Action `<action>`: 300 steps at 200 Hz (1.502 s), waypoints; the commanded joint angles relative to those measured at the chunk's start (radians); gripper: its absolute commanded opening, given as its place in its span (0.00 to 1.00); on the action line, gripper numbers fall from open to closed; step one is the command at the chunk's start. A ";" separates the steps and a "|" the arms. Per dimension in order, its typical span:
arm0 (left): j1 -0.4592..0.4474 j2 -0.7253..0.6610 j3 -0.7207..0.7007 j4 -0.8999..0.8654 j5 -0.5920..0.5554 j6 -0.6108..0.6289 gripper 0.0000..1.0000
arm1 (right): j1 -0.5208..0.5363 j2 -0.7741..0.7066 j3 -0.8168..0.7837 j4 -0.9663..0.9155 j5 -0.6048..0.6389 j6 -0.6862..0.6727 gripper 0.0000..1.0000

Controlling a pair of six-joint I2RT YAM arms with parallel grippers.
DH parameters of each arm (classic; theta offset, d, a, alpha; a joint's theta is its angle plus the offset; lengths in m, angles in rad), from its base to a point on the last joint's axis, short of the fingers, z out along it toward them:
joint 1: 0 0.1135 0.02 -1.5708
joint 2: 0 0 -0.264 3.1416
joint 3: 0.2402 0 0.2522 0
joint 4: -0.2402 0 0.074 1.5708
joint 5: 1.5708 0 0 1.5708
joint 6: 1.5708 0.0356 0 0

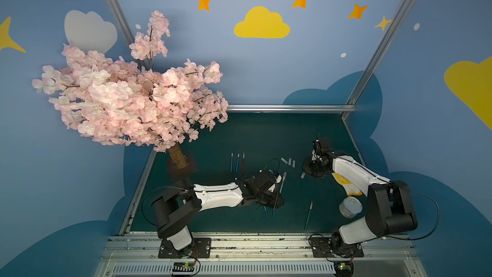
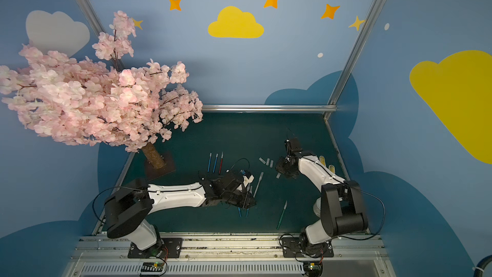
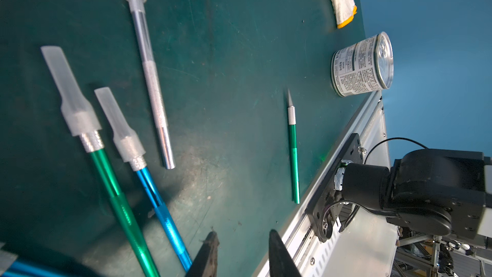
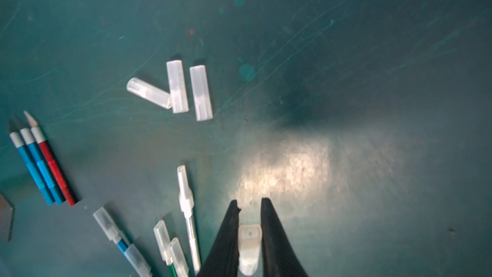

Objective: Remove protective caps from carving knives
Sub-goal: Place the protective sleeve at the center of the board.

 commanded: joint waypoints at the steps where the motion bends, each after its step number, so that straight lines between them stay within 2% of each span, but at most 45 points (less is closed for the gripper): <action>1: -0.004 -0.031 0.005 -0.033 -0.010 0.021 0.34 | -0.009 0.039 0.046 -0.021 0.026 -0.042 0.23; 43: -0.004 -0.034 0.004 -0.045 -0.009 0.025 0.35 | -0.034 0.074 0.048 -0.022 0.033 -0.062 0.41; 49: -0.004 -0.034 0.004 -0.048 -0.038 0.026 0.36 | -0.037 0.070 0.044 -0.024 0.034 -0.065 0.43; 90: -0.002 -0.035 0.010 -0.066 -0.042 0.037 0.36 | -0.037 0.009 0.000 -0.066 0.057 -0.074 0.47; 129: -0.001 -0.055 0.011 -0.092 -0.050 0.055 0.37 | -0.024 -0.078 -0.101 -0.142 0.124 -0.021 0.49; 162: 0.000 -0.072 0.011 -0.112 -0.055 0.075 0.39 | 0.001 -0.186 -0.175 -0.213 0.164 0.021 0.49; 188: 0.005 -0.085 0.012 -0.122 -0.061 0.091 0.39 | 0.028 -0.264 -0.224 -0.256 0.152 0.049 0.44; 208: 0.010 -0.091 0.017 -0.128 -0.064 0.101 0.40 | 0.055 -0.293 -0.247 -0.287 0.127 0.058 0.42; 264: 0.015 -0.104 0.025 -0.142 -0.080 0.114 0.41 | 0.175 -0.367 -0.341 -0.343 0.150 0.185 0.41; 300: 0.015 -0.120 0.011 -0.139 -0.084 0.114 0.41 | 0.196 -0.406 -0.374 -0.351 0.141 0.217 0.35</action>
